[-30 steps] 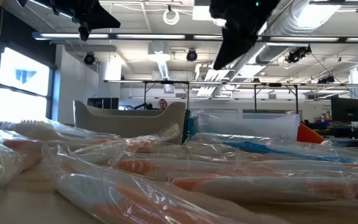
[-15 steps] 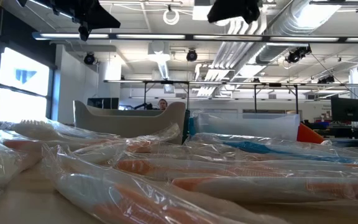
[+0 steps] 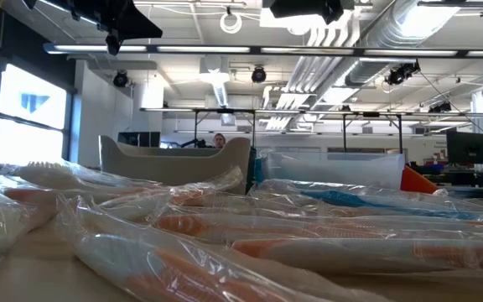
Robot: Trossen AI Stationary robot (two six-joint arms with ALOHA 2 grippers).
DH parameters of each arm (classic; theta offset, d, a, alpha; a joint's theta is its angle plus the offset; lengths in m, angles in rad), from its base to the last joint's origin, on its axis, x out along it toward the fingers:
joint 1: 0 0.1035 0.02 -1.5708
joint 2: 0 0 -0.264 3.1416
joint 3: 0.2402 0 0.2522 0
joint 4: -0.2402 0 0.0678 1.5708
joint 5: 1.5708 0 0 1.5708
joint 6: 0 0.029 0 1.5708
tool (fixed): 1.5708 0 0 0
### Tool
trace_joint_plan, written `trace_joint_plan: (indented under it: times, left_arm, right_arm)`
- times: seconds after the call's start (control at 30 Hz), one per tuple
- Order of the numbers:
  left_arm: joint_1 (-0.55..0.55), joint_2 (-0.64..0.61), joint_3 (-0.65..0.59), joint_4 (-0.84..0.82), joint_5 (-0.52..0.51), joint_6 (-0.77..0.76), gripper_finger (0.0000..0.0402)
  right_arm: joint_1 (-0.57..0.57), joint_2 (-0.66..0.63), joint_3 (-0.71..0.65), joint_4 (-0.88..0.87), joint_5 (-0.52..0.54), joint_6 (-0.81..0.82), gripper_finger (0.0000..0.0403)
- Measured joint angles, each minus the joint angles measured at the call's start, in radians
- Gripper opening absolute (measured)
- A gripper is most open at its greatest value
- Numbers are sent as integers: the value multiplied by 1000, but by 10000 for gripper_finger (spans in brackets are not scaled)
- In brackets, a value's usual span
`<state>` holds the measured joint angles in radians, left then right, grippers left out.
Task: Pick & Place Toothbrushes
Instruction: Put the green toothbrush into the blue bin
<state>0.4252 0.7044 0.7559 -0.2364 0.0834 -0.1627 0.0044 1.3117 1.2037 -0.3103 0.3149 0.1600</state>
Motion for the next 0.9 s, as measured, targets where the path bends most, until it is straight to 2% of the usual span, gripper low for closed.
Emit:
trace_joint_plan:
  times: [0.73,0.8,0.9]
  left_arm:
    - [0,0,0,-6,6,0,0]
    - [0,0,0,-6,6,0,0]
    - [0,0,0,-6,5,0,0]
  right_arm:
    - [0,1,0,3,0,-4,67]
    - [0,1,0,1,25,48,66]
    - [0,-6,0,-34,118,191,62]
